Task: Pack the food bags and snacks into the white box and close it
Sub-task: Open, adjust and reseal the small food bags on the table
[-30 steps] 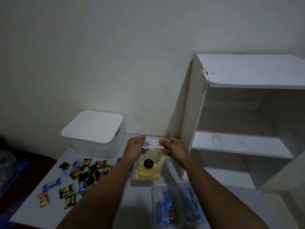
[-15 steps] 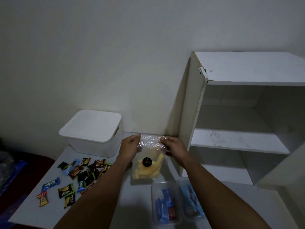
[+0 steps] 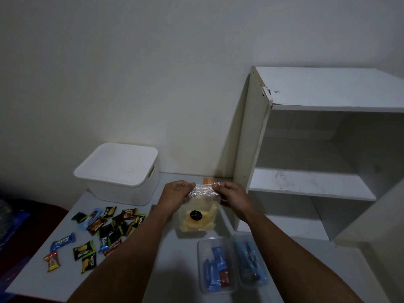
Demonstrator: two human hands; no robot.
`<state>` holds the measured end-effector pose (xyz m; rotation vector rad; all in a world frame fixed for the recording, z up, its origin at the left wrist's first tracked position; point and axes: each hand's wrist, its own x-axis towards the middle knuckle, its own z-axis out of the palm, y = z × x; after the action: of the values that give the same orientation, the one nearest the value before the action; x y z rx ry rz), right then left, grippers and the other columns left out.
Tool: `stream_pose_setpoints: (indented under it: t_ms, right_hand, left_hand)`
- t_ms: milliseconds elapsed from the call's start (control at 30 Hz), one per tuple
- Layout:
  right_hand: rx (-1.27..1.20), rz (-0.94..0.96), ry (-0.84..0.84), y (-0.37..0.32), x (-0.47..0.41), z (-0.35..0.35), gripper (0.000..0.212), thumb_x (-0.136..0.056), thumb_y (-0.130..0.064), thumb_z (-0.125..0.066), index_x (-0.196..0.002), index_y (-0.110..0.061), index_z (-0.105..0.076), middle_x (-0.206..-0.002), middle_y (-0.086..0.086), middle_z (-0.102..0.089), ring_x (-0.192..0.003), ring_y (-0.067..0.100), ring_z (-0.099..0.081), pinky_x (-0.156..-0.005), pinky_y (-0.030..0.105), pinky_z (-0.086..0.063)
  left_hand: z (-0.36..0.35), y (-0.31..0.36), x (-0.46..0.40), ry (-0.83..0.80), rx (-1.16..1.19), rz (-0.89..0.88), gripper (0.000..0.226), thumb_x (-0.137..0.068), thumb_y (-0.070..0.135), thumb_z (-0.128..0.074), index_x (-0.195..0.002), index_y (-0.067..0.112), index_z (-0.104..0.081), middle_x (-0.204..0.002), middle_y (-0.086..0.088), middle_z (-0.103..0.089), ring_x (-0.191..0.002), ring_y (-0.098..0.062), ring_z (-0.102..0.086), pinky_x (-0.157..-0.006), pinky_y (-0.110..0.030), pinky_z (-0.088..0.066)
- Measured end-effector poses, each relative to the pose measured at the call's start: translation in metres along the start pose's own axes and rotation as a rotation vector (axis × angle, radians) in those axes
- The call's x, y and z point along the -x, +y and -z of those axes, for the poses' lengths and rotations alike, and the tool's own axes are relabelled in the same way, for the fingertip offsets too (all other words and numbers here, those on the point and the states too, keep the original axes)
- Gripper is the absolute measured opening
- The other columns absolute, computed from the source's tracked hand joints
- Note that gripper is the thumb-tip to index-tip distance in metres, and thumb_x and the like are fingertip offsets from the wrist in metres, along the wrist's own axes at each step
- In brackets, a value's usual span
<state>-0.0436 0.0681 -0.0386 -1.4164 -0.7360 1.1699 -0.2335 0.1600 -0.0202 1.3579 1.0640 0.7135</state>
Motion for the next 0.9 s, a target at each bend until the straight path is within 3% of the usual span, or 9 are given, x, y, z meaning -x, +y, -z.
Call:
stream_pose_setpoints:
  t_ms: [100, 233, 367, 467, 567, 733, 800, 900]
  right_hand:
    - [0.034, -0.004, -0.018, 0.0, 0.005, 0.002, 0.009, -0.09, -0.023, -0.074, -0.084, -0.016, -0.076, -0.077, 0.0, -0.072, -0.071, 0.01, -0.067, -0.07, 0.025, -0.051]
    - [0.116, -0.01, -0.07, 0.003, 0.005, -0.003, 0.034, -0.083, -0.029, -0.082, -0.096, 0.001, -0.074, -0.086, 0.01, -0.075, -0.077, 0.016, -0.069, -0.074, 0.031, -0.053]
    - [0.145, 0.014, -0.109, 0.0, 0.003, -0.008, 0.024, -0.078, -0.03, -0.082, -0.081, -0.008, -0.071, -0.081, 0.015, -0.069, -0.072, 0.021, -0.063, -0.076, 0.035, -0.048]
    - [0.159, 0.046, -0.096, -0.007, 0.006, -0.009, 0.016, -0.089, -0.017, -0.075, -0.082, -0.006, -0.066, -0.078, 0.013, -0.065, -0.061, 0.01, -0.06, -0.066, 0.024, -0.045]
    - [0.129, 0.033, -0.067, -0.006, 0.006, -0.007, 0.015, -0.09, -0.018, -0.075, -0.086, -0.004, -0.071, -0.073, 0.005, -0.067, -0.055, 0.004, -0.062, -0.058, 0.02, -0.044]
    - [0.106, -0.007, -0.039, 0.0, 0.004, -0.007, 0.029, -0.086, -0.026, -0.079, -0.098, -0.001, -0.074, -0.083, 0.011, -0.072, -0.071, 0.014, -0.067, -0.065, 0.025, -0.048]
    - [0.082, -0.018, -0.048, 0.001, 0.003, -0.008, 0.026, -0.085, -0.028, -0.08, -0.098, -0.006, -0.075, -0.089, 0.014, -0.074, -0.079, 0.019, -0.069, -0.072, 0.028, -0.051]
    - [0.044, -0.027, -0.035, -0.002, 0.006, -0.01, 0.021, -0.087, -0.029, -0.078, -0.101, -0.013, -0.076, -0.097, 0.012, -0.077, -0.085, 0.018, -0.073, -0.076, 0.029, -0.051]
  left_hand:
    - [-0.002, 0.001, 0.001, -0.004, -0.098, -0.044, 0.021, -0.088, 0.025, -0.074, -0.079, 0.006, -0.074, -0.073, -0.012, -0.073, -0.065, -0.014, -0.061, -0.067, -0.024, -0.05]
    - [-0.009, 0.0, 0.003, -0.038, -0.254, -0.102, 0.027, -0.09, 0.029, -0.071, -0.076, 0.006, -0.071, -0.064, -0.004, -0.071, -0.057, -0.005, -0.058, -0.067, -0.025, -0.046]
    - [-0.014, -0.004, 0.004, -0.059, -0.248, -0.098, 0.029, -0.091, 0.03, -0.071, -0.077, 0.004, -0.071, -0.064, -0.001, -0.07, -0.062, -0.011, -0.061, -0.069, -0.028, -0.047]
    - [-0.011, -0.006, 0.004, -0.051, -0.134, -0.07, 0.028, -0.091, 0.027, -0.071, -0.081, 0.001, -0.072, -0.073, -0.013, -0.072, -0.068, -0.019, -0.067, -0.069, -0.031, -0.052]
    - [-0.009, -0.006, 0.005, -0.056, -0.052, -0.026, 0.022, -0.095, 0.016, -0.065, -0.09, -0.006, -0.07, -0.082, -0.016, -0.07, -0.073, -0.022, -0.071, -0.071, -0.031, -0.055]
    - [-0.006, -0.003, 0.008, -0.101, -0.055, -0.075, 0.022, -0.096, 0.013, -0.063, -0.075, 0.011, -0.066, -0.075, -0.004, -0.061, -0.072, -0.013, -0.061, -0.068, -0.023, -0.054]
    - [-0.005, -0.002, 0.009, -0.079, -0.062, -0.088, 0.02, -0.096, 0.014, -0.063, -0.077, 0.008, -0.067, -0.074, -0.004, -0.061, -0.072, -0.013, -0.059, -0.066, -0.022, -0.053]
    - [-0.004, -0.003, 0.01, -0.01, -0.04, -0.081, 0.023, -0.099, 0.017, -0.06, -0.085, 0.0, -0.068, -0.075, -0.008, -0.064, -0.072, -0.018, -0.061, -0.07, -0.031, -0.055]
